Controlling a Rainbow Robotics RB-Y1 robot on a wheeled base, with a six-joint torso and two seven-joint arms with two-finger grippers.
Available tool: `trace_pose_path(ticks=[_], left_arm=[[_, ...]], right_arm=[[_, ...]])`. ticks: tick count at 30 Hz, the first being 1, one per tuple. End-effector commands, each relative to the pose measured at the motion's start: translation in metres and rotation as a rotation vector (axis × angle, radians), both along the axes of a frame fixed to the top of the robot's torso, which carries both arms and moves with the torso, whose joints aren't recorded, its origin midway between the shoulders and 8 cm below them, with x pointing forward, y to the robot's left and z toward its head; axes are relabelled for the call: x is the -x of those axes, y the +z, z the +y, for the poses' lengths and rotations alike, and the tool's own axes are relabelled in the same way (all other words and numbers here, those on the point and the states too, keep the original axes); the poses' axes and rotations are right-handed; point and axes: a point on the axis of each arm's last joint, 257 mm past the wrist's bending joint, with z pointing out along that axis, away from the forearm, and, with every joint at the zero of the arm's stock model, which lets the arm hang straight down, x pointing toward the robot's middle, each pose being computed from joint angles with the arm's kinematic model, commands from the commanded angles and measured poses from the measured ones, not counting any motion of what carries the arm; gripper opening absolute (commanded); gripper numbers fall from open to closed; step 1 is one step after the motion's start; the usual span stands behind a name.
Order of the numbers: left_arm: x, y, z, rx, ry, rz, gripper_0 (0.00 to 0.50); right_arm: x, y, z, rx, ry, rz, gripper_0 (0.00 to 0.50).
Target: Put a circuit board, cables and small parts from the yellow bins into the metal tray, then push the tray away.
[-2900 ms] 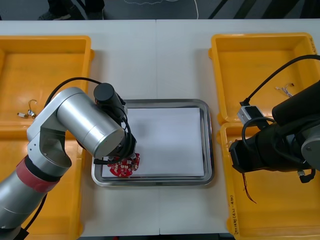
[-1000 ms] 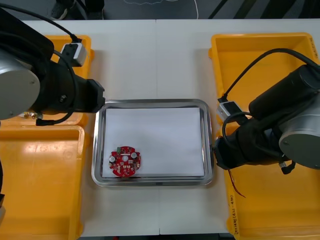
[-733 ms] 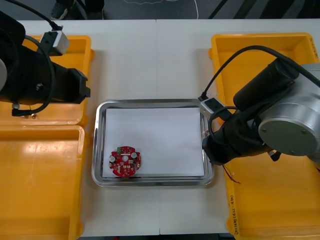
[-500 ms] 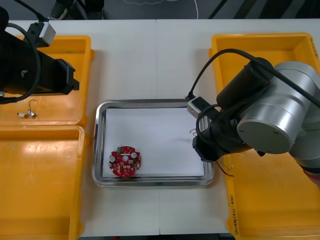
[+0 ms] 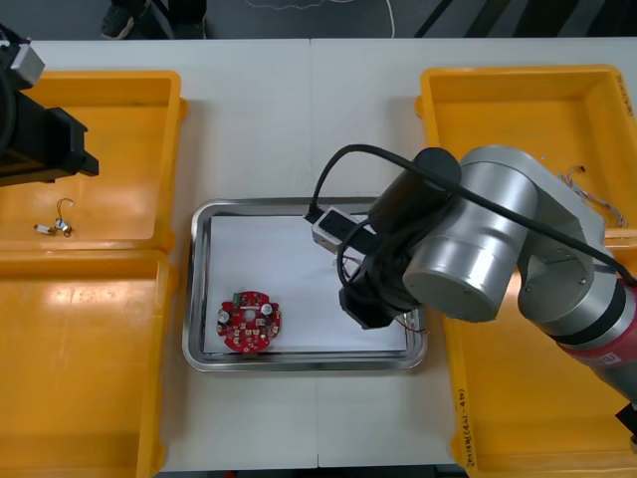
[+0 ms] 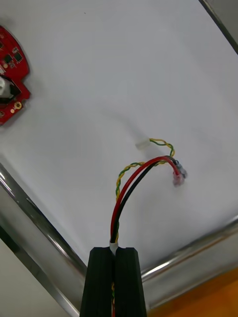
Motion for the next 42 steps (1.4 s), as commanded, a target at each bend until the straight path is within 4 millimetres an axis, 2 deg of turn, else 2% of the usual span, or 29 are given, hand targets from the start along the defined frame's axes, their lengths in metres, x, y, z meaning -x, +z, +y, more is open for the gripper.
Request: trace_pose_path(ticks=[1, 11, 20, 28, 35, 42], left_arm=[[-0.005, 0.031, 0.043, -0.061, 0.033, -0.021, 0.500], [-0.017, 0.024, 0.079, -0.069, 0.085, 0.001, 0.500], [-0.036, 0.012, 0.107, -0.067, 0.109, -0.008, 0.500], [-0.045, 0.006, 0.123, -0.079, 0.131, -0.018, 0.500], [-0.056, -0.011, 0.131, -0.113, 0.125, -0.018, 0.500], [-0.064, -0.028, 0.134, -0.117, 0.123, -0.012, 0.500]], right_arm=[[0.003, 0.006, 0.035, 0.022, 0.138, -0.069, 0.000], [0.008, -0.011, 0.050, 0.079, 0.243, -0.092, 0.000], [-0.003, -0.029, 0.050, 0.144, 0.347, -0.112, 0.000], [-0.006, -0.039, 0.049, 0.181, 0.398, -0.117, 0.000], [-0.002, -0.052, 0.055, 0.221, 0.454, -0.163, 0.000], [0.002, -0.063, 0.049, 0.247, 0.466, -0.143, 0.000]])
